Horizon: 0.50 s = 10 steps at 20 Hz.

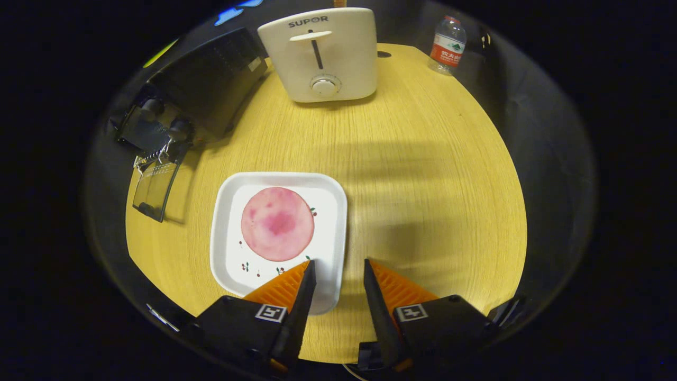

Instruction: Open the toaster oven, put the food inside, and close the toaster oven door.

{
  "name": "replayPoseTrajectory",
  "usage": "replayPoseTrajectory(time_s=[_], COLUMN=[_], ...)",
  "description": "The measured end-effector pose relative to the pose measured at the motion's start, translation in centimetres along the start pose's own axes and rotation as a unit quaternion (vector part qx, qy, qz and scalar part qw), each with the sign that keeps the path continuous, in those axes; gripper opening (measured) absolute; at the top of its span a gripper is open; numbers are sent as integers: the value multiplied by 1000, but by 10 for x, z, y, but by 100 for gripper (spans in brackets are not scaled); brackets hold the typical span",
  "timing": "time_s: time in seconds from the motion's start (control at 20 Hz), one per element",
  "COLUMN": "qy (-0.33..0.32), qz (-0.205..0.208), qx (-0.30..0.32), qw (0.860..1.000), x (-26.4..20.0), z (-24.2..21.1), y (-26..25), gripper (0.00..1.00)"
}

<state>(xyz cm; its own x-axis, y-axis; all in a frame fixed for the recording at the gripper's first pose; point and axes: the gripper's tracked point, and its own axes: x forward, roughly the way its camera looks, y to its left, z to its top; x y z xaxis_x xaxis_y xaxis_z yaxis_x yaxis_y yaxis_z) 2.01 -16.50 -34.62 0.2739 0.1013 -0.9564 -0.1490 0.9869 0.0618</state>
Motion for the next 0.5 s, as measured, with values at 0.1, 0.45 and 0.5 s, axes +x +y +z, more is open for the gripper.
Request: replayPoseTrajectory(time_s=[0.1,0.45,0.5], qy=[10,37,41], qz=[-11,7,11], qx=[-6,3,5], qw=[1000,999,999], x=[0,2,1], z=[-1,-1,-3], y=[0,6,7], gripper=[54,32,32])
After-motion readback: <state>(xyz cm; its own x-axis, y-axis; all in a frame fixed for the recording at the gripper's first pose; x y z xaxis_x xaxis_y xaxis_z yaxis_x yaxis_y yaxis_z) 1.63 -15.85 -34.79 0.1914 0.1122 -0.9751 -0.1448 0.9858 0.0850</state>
